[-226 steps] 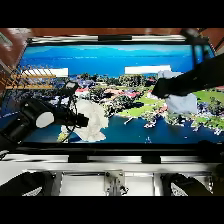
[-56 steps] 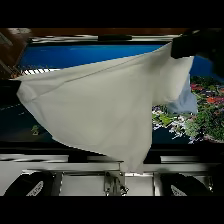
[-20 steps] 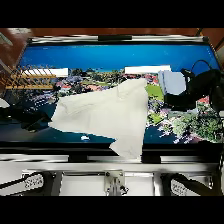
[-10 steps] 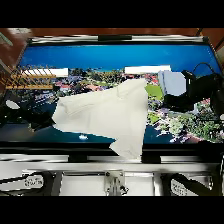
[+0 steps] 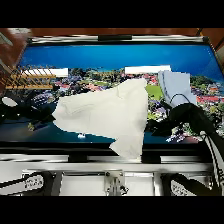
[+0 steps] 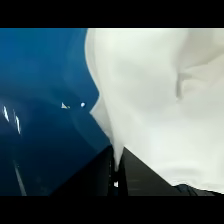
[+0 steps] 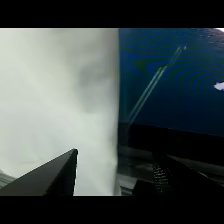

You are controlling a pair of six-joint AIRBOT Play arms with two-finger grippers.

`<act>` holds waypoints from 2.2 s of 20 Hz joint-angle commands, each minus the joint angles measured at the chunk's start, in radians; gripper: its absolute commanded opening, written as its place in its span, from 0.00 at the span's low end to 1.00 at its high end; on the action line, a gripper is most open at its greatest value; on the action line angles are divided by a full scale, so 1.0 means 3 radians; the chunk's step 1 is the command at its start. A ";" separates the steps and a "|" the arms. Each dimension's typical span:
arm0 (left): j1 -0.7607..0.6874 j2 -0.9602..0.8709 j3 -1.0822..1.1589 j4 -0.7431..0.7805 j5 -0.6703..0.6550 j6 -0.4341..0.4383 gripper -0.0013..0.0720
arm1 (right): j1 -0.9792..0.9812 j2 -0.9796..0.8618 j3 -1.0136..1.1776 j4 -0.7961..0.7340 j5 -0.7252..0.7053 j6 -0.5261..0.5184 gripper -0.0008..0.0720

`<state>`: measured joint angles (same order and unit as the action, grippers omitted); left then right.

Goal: Fold the shirts.

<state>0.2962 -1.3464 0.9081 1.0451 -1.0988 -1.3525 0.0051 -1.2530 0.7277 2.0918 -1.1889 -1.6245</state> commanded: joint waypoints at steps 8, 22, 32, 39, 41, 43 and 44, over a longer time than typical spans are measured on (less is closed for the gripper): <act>-0.0036 0.0678 0.0022 -0.0294 0.0148 0.0121 0.06 | 0.0636 0.0114 0.0065 0.0228 0.0847 0.0254 0.10; -0.0136 0.3295 0.1530 -0.0862 0.1974 0.0390 0.06 | 0.0633 0.1962 0.3222 -0.0922 0.1797 -0.0169 0.10; -0.0131 0.3058 0.0823 -0.0071 0.1071 0.0188 0.06 | 0.0633 0.1314 0.3218 -0.1433 -0.0860 0.0198 0.10; -0.0135 0.1901 0.0127 -0.0058 0.1184 0.0186 0.06 | 0.0633 -0.0425 0.3218 -0.1418 -0.0167 0.0341 0.10; -0.0137 0.1381 0.0131 -0.0223 0.1263 0.0188 0.06 | 0.0633 -0.0886 0.3218 -0.1403 0.0305 0.0350 0.10; -0.0139 0.0945 0.0132 -0.0477 0.1415 0.0191 0.06 | 0.0633 -0.1233 0.3218 -0.1268 0.0674 0.0476 0.11; -0.0150 0.0777 0.0132 -0.0557 0.1467 0.0191 0.06 | 0.0633 -0.1364 0.3218 -0.1157 0.0813 0.0507 0.11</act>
<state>0.2546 -0.9485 0.9585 0.9592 -0.7033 -1.2964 0.1955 -1.5120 1.6920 1.6859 -1.1145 -1.5066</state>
